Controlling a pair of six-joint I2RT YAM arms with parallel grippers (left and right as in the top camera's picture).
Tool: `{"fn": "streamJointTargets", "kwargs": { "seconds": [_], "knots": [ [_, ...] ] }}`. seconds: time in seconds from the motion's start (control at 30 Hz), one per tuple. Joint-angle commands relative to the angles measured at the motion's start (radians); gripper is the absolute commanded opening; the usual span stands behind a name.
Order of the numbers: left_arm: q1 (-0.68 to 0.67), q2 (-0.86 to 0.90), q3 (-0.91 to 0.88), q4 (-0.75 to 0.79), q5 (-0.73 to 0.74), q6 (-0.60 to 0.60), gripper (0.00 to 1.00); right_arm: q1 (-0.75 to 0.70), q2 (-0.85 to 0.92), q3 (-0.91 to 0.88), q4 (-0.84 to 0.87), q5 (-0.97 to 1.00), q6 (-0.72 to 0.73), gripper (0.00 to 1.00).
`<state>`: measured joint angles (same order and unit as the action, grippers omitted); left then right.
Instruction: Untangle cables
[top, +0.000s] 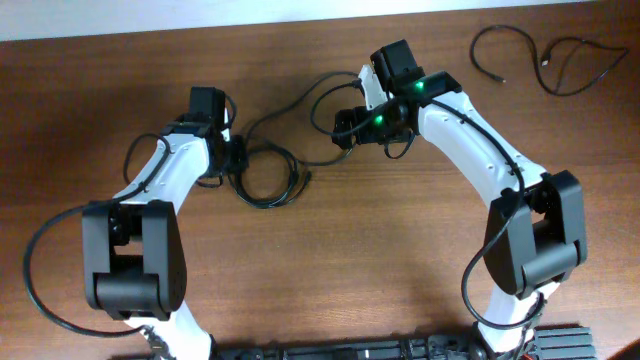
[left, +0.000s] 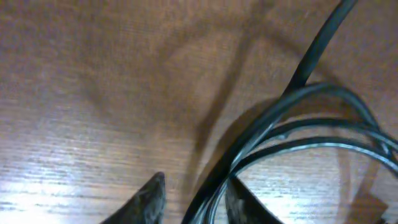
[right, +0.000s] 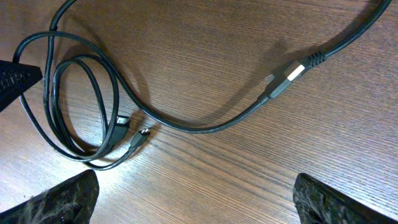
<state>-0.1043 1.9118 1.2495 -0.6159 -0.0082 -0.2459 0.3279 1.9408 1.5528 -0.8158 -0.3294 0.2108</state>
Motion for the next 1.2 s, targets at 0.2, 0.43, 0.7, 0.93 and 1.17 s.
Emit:
{"fn": "streamJointTargets", "kwargs": {
  "seconds": [0.2, 0.43, 0.7, 0.93, 1.17],
  "knots": [
    [0.000, 0.016, 0.000, 0.001, 0.029, 0.012, 0.00, 0.002, 0.002, -0.014, 0.000, 0.006, 0.007, 0.99],
    [0.000, -0.203, 0.143, -0.089, 0.290, -0.464, 0.00, 0.013, 0.002, -0.142, 0.008, -0.069, 0.147, 0.99],
    [0.000, -0.291, 0.143, -0.082, 0.229, -1.110, 0.00, 0.134, 0.002, -0.213, 0.321, -0.113, 0.082, 0.99],
    [0.002, -0.321, 0.144, -0.033, 0.212, -1.033, 0.00, 0.281, 0.031, -0.389, 0.806, 0.165, 0.082, 0.99],
    [-0.001, -0.321, 0.143, -0.007, 0.038, -0.612, 0.00, 0.257, -0.362, -0.389, 0.392, -0.053, -0.445, 0.99]
  ]
}}
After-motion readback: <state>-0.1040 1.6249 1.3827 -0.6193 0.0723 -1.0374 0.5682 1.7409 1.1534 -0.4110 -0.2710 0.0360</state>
